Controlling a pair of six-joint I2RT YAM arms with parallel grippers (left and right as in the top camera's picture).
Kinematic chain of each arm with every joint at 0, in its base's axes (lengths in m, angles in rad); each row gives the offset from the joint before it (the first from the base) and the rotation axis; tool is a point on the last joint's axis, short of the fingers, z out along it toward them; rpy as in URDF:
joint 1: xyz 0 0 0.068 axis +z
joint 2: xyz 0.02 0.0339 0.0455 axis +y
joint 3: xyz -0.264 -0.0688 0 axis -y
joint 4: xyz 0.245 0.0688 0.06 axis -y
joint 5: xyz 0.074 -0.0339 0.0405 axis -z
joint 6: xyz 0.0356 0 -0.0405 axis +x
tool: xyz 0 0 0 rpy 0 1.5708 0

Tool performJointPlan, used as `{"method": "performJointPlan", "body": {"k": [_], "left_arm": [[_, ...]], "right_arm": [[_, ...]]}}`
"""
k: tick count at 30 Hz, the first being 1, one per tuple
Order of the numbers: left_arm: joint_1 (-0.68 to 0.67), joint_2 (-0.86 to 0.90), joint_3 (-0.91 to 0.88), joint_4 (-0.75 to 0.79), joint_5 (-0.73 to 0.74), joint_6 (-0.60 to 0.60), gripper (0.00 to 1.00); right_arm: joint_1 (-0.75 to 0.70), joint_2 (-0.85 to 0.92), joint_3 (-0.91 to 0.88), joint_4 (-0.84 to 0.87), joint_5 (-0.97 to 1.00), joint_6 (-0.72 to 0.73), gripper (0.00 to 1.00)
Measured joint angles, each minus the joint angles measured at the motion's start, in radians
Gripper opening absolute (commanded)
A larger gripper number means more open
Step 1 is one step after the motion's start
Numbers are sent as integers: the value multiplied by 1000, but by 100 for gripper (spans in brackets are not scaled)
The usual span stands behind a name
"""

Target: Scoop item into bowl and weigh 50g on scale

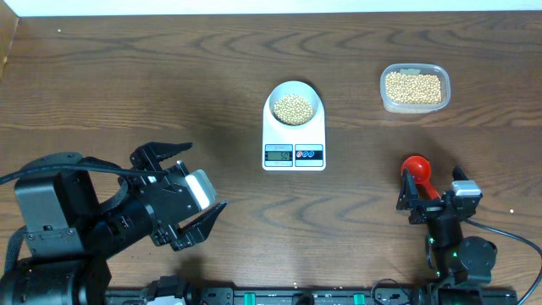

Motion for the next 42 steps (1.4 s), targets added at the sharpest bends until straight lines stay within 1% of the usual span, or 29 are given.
{"method": "performJointPlan", "body": {"k": [22, 28, 32, 34, 39, 41, 42], "left_arm": [[0, -34, 0, 3, 0, 0, 98], [0, -108, -3, -93, 20, 0, 98], [1, -205, -67, -93, 36, 0, 98], [6, -275, -131, -56, 42, 0, 98], [13, -452, -348, 126, 86, -3, 98], [14, -524, -478, 270, 105, -17, 98], [14, -552, -537, 313, 114, -33, 98]], "right_arm": [[0, 0, 0, 0, 0, 0, 99], [0, 0, 0, 0, 0, 0, 99], [0, 0, 0, 0, 0, 0, 99], [0, 0, 0, 0, 0, 0, 99], [0, 0, 0, -1, 3, 0, 99], [0, 0, 0, 0, 3, 0, 99], [0, 0, 0, -1, 3, 0, 99]]}}
